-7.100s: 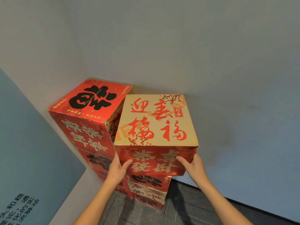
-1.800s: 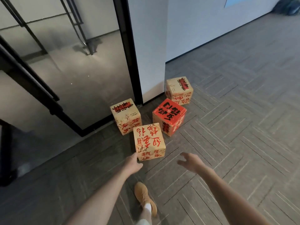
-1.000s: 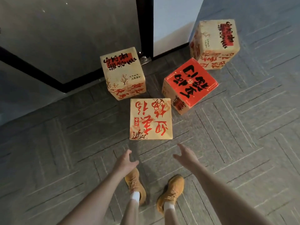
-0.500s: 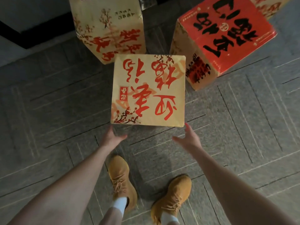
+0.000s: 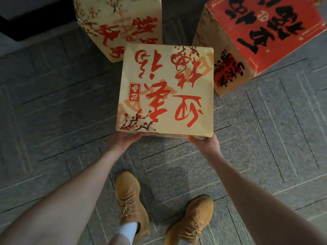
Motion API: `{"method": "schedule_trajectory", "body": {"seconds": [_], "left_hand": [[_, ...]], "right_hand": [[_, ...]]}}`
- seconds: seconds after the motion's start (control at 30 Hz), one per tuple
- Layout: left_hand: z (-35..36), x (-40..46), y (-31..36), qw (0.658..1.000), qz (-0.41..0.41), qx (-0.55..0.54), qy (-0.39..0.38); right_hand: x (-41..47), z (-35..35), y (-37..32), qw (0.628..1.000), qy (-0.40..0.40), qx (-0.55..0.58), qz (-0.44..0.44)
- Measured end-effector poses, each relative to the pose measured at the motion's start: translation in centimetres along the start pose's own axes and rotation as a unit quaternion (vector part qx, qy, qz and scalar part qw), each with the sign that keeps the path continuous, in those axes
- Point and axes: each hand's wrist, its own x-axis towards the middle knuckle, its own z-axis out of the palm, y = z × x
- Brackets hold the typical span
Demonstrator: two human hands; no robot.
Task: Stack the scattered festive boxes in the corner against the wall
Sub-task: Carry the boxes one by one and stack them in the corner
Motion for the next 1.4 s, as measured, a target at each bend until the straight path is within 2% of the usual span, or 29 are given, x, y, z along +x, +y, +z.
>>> {"method": "schedule_trajectory", "body": {"seconds": [0.13, 0.27, 0.5, 0.8, 1.07, 1.23, 1.4], "left_hand": [[-1.2, -2.4, 3.5, 0.999, -0.008, -0.03, 0.011], [-3.2, -4.8, 8.4, 0.995, -0.039, -0.093, -0.017], [-9.9, -10.2, 18.3, 0.994, -0.024, -0.105, -0.035], [-22.3, -19.8, 39.8, 0.983, 0.121, -0.135, -0.014], [-35.7, -34.8, 57.6, 0.948, 0.276, -0.155, 0.038], [-42.4, -45.2, 62.0, 0.922, 0.329, -0.163, 0.125], [-47.9, -57.0, 60.3, 0.896, 0.335, -0.209, 0.202]], "right_hand": [[-1.7, -1.5, -3.1, 1.0, -0.005, 0.004, 0.002], [-3.3, -4.1, -7.6, 0.998, -0.012, 0.051, -0.021], [-8.6, -10.7, -17.8, 0.996, -0.033, 0.059, -0.058], [-20.7, -22.2, -39.8, 0.982, 0.019, 0.102, -0.159], [-36.5, -31.7, -59.9, 0.945, 0.076, 0.087, -0.305], [-47.2, -34.7, -67.9, 0.905, 0.048, 0.085, -0.414], [-56.5, -33.5, -72.6, 0.863, -0.032, 0.082, -0.497]]}}
